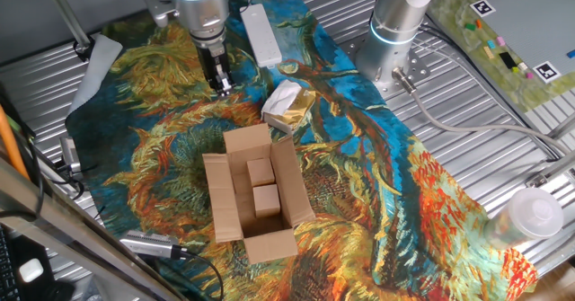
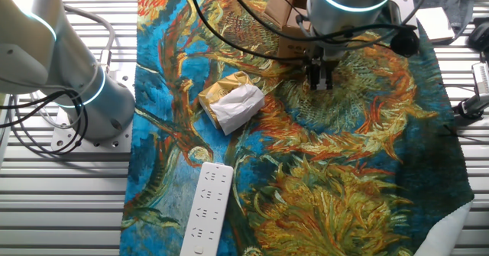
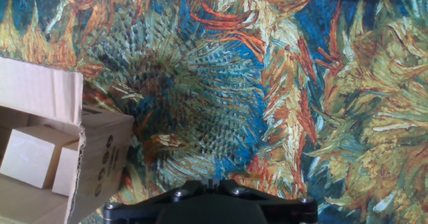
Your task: Cover the box
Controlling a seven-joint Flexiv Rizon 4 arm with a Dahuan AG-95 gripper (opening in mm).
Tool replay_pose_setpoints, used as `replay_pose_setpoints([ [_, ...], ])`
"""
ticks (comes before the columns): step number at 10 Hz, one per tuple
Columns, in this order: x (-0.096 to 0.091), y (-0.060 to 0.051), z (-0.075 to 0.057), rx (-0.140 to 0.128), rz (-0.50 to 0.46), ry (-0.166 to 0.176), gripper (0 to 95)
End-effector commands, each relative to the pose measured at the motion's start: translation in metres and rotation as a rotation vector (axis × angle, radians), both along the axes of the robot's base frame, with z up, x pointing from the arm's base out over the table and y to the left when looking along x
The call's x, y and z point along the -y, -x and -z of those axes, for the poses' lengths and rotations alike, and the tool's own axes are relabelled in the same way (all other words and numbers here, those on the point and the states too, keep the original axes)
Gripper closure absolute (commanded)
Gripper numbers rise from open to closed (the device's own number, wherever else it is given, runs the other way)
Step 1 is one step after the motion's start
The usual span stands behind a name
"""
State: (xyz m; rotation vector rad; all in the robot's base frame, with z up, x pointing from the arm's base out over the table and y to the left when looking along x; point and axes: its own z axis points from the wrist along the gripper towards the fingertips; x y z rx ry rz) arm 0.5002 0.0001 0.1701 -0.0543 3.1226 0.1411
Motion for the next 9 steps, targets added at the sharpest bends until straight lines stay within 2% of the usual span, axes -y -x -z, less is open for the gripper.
replay_pose_setpoints([
  [1, 0.0, 0.001, 0.0, 0.007, -0.056, -0.004, 95.0],
  [2, 0.0, 0.003, 0.0, 0.014, -0.15, 0.001, 95.0],
  [3, 0.0, 0.004, 0.001, 0.01, -0.13, 0.008, 95.0],
  [5, -0.002, 0.0, 0.003, 0.011, -0.137, -0.003, 95.0],
  [6, -0.002, -0.009, 0.005, 0.012, -0.159, -0.001, 95.0],
  [7, 0.0, -0.022, 0.006, 0.013, -0.182, -0.004, 95.0],
  [9, 0.0, -0.043, 0.004, 0.0, -0.193, -0.007, 95.0],
])
